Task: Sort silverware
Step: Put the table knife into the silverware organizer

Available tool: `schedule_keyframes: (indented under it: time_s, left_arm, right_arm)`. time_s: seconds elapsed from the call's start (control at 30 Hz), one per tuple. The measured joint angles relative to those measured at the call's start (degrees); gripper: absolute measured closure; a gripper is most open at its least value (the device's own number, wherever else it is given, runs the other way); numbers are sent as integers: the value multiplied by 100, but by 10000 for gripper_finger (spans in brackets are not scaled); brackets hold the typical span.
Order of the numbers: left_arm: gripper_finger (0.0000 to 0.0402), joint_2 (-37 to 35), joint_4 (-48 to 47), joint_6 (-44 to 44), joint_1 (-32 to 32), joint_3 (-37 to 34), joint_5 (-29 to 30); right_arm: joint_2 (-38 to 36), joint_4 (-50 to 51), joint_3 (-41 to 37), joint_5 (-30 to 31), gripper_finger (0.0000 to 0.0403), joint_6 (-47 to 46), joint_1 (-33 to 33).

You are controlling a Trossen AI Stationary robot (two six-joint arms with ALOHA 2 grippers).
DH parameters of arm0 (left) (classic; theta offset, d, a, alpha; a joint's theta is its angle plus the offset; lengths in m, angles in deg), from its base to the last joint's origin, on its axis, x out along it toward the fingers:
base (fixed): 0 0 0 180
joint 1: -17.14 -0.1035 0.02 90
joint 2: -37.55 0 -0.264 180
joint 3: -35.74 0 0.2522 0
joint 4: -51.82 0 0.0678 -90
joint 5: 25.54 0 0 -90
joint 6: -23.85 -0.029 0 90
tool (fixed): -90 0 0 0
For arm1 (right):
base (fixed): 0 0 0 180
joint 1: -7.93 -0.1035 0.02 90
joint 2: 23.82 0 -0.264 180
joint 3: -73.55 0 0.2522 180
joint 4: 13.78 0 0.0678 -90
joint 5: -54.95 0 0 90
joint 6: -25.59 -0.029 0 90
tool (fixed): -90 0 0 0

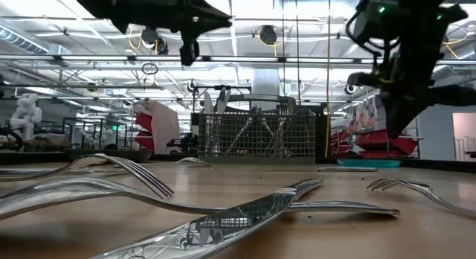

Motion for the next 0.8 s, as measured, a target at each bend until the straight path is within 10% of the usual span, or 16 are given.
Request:
schedule_keyframes:
  time_s: [0.43,0.8]
  left_arm:
    - [354,1105,99,1279,-26,0,241]
    - [347,1114,242,1522,-26,1,513]
  right_arm:
    - [1576,-1716,-13,-335,403,1742,825]
    - [1181,-1352,-13,-378,403,2193,876]
